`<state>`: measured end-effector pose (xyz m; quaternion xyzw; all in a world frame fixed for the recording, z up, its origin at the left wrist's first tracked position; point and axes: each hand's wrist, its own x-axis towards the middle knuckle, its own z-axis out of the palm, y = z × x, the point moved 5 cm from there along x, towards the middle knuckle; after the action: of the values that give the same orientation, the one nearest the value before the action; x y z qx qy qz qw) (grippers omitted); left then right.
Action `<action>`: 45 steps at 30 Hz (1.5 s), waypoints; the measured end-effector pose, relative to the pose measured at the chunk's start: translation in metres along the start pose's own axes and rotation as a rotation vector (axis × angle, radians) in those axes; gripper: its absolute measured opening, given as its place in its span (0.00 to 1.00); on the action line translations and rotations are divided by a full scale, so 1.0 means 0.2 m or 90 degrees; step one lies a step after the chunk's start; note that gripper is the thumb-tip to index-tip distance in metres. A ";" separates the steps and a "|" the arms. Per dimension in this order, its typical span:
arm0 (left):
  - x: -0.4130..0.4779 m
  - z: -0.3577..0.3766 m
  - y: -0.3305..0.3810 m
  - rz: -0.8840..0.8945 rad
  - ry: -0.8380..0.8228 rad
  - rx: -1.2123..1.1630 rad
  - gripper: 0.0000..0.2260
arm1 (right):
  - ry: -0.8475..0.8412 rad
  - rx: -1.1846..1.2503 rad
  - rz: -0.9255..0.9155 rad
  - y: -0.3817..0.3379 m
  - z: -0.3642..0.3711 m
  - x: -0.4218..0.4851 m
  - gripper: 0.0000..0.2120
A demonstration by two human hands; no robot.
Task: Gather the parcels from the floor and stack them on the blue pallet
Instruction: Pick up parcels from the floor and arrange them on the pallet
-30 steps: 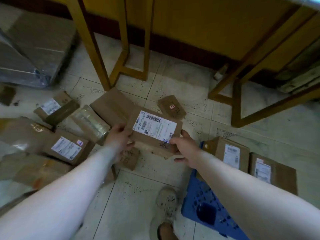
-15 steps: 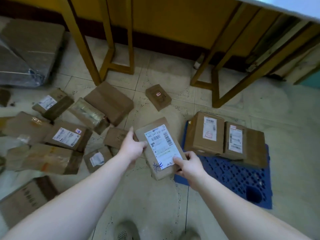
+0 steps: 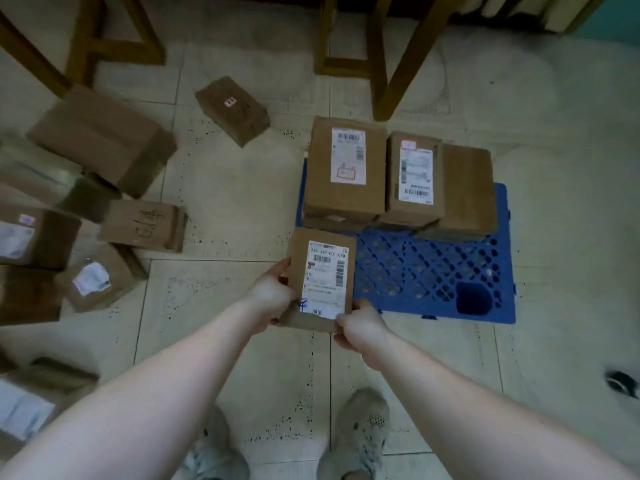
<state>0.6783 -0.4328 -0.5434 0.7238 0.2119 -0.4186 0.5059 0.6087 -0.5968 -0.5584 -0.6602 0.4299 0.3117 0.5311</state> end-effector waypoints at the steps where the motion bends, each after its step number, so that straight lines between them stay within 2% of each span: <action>1: 0.04 0.06 -0.03 -0.011 -0.011 0.023 0.29 | 0.002 0.003 -0.002 0.04 -0.03 0.07 0.11; 3: 0.12 0.17 -0.09 -0.025 -0.029 0.056 0.30 | 0.012 -0.006 -0.015 0.10 -0.07 0.20 0.11; 7: 0.31 0.27 -0.20 -0.057 -0.018 0.000 0.32 | 0.035 -0.049 -0.031 0.20 -0.10 0.42 0.09; 11: 0.45 0.34 -0.28 -0.031 0.023 -0.003 0.30 | 0.044 -0.048 -0.038 0.28 -0.10 0.56 0.05; 14: 0.52 0.34 -0.34 0.005 0.084 0.009 0.27 | 0.049 -0.074 -0.065 0.30 -0.09 0.62 0.10; 17: 0.58 0.33 -0.38 0.017 0.088 0.022 0.26 | 0.028 -0.092 -0.085 0.28 -0.06 0.67 0.13; 20: 0.61 0.30 -0.34 0.005 0.068 0.037 0.30 | 0.003 -0.096 -0.063 0.24 -0.04 0.70 0.15; 24: 0.52 0.19 -0.34 -0.019 0.089 0.091 0.33 | 0.026 -0.136 -0.033 0.25 -0.05 0.63 0.22; 27: 0.35 0.06 -0.34 -0.024 0.112 0.138 0.32 | 0.053 -0.207 -0.077 0.17 -0.09 0.48 0.19; 32: -0.01 -0.29 -0.24 -0.021 0.169 0.160 0.30 | -0.001 -0.313 -0.105 -0.19 0.01 0.14 0.29; 39: -0.43 -0.97 -0.19 -0.016 0.271 0.100 0.31 | -0.053 -0.384 -0.217 -0.70 0.49 -0.30 0.29; 45: -0.68 -1.49 -0.45 -0.034 0.304 0.015 0.30 | -0.074 -0.421 -0.222 -0.83 0.99 -0.55 0.28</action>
<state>0.6529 -0.1094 -0.4412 0.8022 0.3398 -0.2508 0.4219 0.7185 -0.3673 -0.4391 -0.8405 0.1562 0.3754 0.3580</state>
